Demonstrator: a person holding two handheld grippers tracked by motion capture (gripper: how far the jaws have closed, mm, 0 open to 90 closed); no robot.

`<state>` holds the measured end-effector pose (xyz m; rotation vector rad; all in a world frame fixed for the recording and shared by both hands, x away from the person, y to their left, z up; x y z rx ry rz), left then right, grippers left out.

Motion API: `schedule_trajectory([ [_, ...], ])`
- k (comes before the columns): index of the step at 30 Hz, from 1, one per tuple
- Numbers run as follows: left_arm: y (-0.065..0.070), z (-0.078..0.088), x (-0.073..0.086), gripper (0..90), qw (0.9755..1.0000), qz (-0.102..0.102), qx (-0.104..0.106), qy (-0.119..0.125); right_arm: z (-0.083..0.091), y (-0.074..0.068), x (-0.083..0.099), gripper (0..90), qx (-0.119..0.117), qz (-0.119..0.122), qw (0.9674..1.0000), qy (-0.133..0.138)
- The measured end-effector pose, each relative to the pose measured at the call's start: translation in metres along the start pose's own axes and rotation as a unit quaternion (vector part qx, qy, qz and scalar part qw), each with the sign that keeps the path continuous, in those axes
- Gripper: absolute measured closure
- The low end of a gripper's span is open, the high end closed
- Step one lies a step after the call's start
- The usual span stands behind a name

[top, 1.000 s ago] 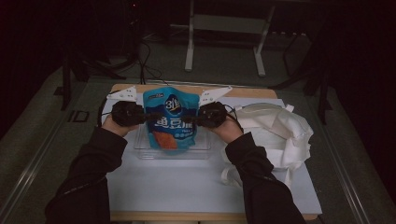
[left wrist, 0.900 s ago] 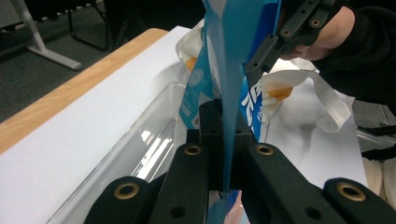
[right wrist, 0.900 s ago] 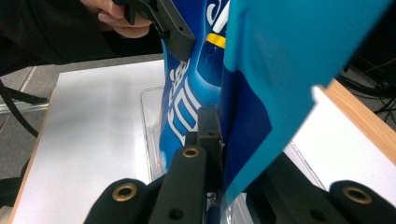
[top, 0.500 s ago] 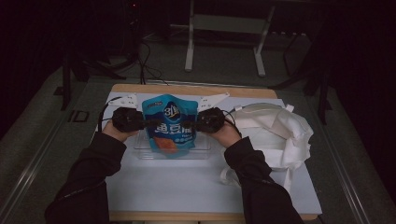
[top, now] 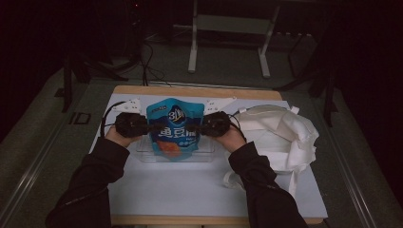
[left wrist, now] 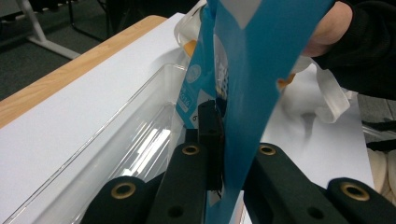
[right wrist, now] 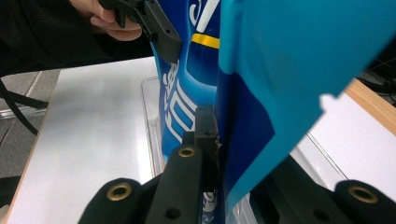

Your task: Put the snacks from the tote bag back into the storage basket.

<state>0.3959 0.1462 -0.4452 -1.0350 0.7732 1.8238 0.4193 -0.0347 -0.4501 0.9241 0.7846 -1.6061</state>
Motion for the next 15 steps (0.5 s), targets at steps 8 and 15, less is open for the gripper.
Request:
schedule_trajectory([
  [8,0.003,0.003,-0.004,82.0,0.9997,-0.007,-0.024,-0.005,0.005,0.002,-0.004,66.7,0.008,-0.003,0.9999,0.011],
  [15,0.004,0.009,-0.008,60.5,0.9991,0.001,-0.042,0.007,0.011,0.006,-0.006,44.2,0.037,-0.004,0.9991,0.019],
])
Point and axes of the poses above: each handheld gripper's, and its own axes: z roughly backward along the jaws, x roughly out of its underside, y roughly to its right, the point moved 7 cm from there along -z, roughly forward along the jaws
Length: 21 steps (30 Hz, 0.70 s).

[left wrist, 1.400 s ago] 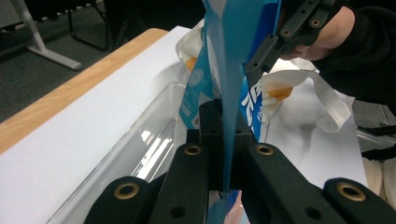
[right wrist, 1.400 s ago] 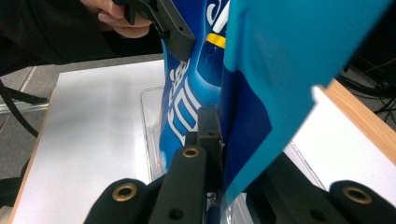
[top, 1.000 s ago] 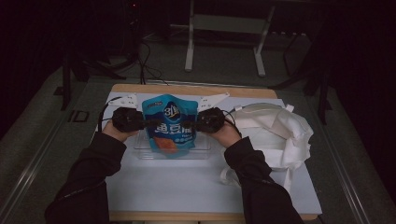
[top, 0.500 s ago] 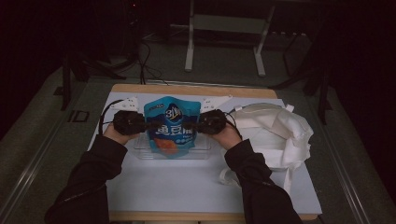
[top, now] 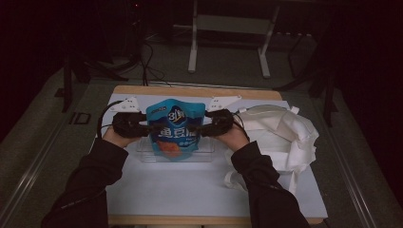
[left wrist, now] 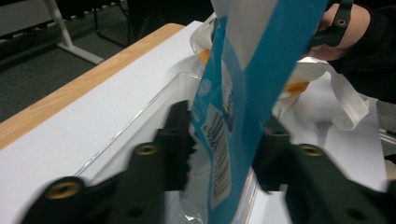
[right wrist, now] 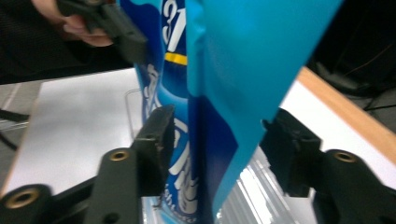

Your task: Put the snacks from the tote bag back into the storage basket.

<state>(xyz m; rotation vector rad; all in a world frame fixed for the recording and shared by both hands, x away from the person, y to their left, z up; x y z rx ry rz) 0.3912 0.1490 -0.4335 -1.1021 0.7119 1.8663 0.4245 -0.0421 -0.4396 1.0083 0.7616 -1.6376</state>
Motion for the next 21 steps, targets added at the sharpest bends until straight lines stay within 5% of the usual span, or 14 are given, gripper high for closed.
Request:
schedule_trajectory([
  [2,0.000,0.000,0.000,41.6,1.0000,0.000,-0.009,0.000,0.002,0.002,0.000,35.8,0.012,-0.001,0.9999,0.000],
  [7,0.000,0.000,0.002,22.4,0.9998,0.017,-0.010,-0.007,0.007,0.004,-0.003,30.1,0.016,-0.010,0.9997,0.014],
  [10,0.003,0.001,0.004,6.1,0.9997,0.001,-0.016,-0.019,0.012,0.005,-0.005,21.5,0.025,-0.015,0.9993,0.026],
  [15,0.003,0.008,0.005,1.1,0.9992,0.011,-0.038,-0.007,0.020,0.005,-0.005,13.8,0.016,-0.023,0.9989,0.039],
  [21,0.006,0.017,0.009,1.1,0.9976,0.022,-0.064,0.011,0.028,0.005,0.000,14.3,0.042,0.001,0.9988,0.023],
])
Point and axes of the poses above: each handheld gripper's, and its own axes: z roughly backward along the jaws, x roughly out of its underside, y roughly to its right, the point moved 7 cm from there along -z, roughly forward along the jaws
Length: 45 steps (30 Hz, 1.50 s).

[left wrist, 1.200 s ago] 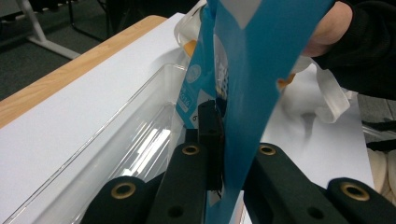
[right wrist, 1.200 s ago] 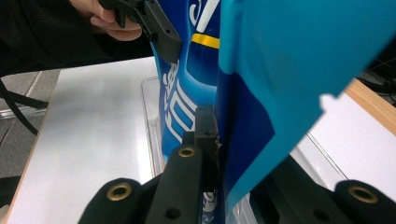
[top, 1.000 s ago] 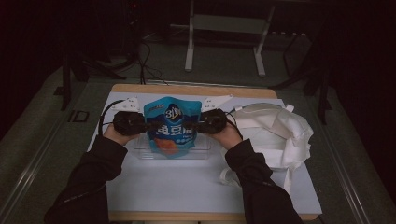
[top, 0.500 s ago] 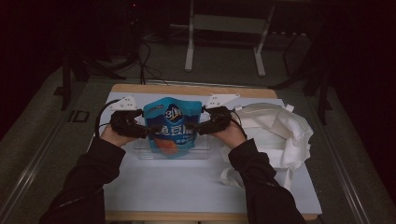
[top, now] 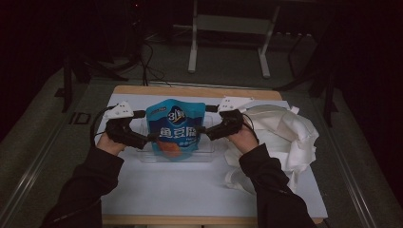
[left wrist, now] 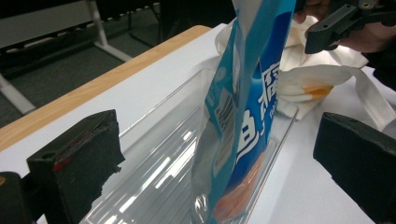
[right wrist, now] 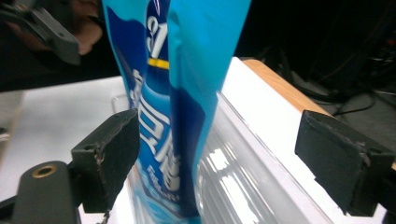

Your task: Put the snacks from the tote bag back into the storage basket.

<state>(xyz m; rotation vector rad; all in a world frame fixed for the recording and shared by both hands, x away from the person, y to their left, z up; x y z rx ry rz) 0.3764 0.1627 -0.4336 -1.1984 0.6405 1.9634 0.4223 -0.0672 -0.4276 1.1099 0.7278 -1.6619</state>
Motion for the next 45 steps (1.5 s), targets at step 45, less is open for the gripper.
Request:
schedule_trajectory([
  [45,0.090,0.022,0.054,1.1,0.9999,0.001,-0.013,0.002,0.063,-0.045,0.053,14.7,0.038,0.020,0.9990,-0.012],
])
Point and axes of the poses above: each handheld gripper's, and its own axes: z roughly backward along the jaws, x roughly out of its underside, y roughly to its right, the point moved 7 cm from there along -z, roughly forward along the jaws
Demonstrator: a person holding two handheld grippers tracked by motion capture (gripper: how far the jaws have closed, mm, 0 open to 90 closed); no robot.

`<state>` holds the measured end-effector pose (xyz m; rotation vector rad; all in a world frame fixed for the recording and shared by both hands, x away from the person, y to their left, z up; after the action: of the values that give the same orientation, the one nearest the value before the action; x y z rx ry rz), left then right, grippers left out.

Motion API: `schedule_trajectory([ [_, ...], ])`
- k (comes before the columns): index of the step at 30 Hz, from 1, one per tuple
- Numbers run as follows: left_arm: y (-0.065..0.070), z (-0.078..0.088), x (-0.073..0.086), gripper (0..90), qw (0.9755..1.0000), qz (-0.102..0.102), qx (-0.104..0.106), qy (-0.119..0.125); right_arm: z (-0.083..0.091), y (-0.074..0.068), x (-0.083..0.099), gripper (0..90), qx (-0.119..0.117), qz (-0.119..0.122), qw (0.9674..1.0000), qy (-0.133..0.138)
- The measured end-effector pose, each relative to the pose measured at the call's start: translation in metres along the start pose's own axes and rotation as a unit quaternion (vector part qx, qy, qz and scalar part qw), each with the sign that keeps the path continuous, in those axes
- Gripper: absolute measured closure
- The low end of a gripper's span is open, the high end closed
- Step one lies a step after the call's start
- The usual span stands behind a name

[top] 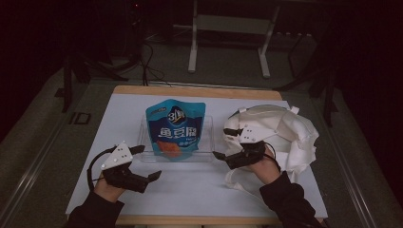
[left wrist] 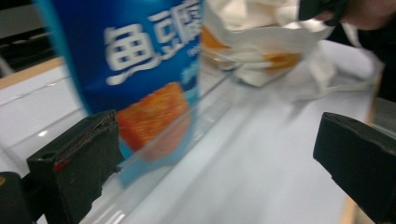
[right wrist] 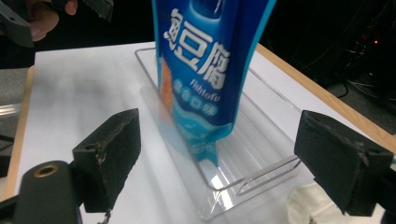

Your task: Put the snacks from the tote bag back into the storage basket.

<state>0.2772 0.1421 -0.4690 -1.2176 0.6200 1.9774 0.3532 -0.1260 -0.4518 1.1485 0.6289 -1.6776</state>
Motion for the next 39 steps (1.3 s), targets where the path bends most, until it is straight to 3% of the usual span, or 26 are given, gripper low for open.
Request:
schedule_trajectory([
  [7,0.021,-0.011,-0.004,1.1,0.9994,-0.014,0.031,0.006,0.012,-0.007,0.007,14.7,0.004,-0.001,1.0000,0.007],
  [12,0.032,-0.022,-0.003,1.1,0.9986,-0.023,0.048,-0.002,0.020,-0.009,0.015,14.7,0.008,-0.005,0.9999,0.012],
  [16,0.039,-0.029,0.001,1.1,0.9975,-0.020,0.066,-0.012,0.025,-0.009,0.026,14.6,0.005,-0.015,0.9998,0.014],
  [20,0.047,-0.042,0.007,1.1,0.9960,-0.030,0.082,-0.020,0.029,-0.012,0.037,14.4,0.004,-0.024,0.9996,0.013],
  [23,0.054,-0.049,0.011,1.1,0.9943,-0.032,0.099,-0.025,0.034,-0.014,0.043,14.0,0.016,-0.019,0.9997,0.007],
  [27,0.061,-0.056,0.016,1.1,0.9918,-0.041,0.115,-0.036,0.040,-0.016,0.048,13.8,0.010,-0.030,0.9994,0.017],
  [39,0.069,-0.066,0.029,1.1,0.9881,-0.043,0.135,-0.060,0.058,-0.015,0.070,13.9,0.045,-0.048,0.9978,0.011],
])
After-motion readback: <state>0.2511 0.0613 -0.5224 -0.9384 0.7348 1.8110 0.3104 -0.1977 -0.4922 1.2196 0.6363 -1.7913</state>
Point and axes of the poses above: each handheld gripper's, and its own axes: z roughly backward along the jaws, x roughly out of its underside, y roughly to its right, the point moved 7 cm from there along -z, roughly forward along the jaws
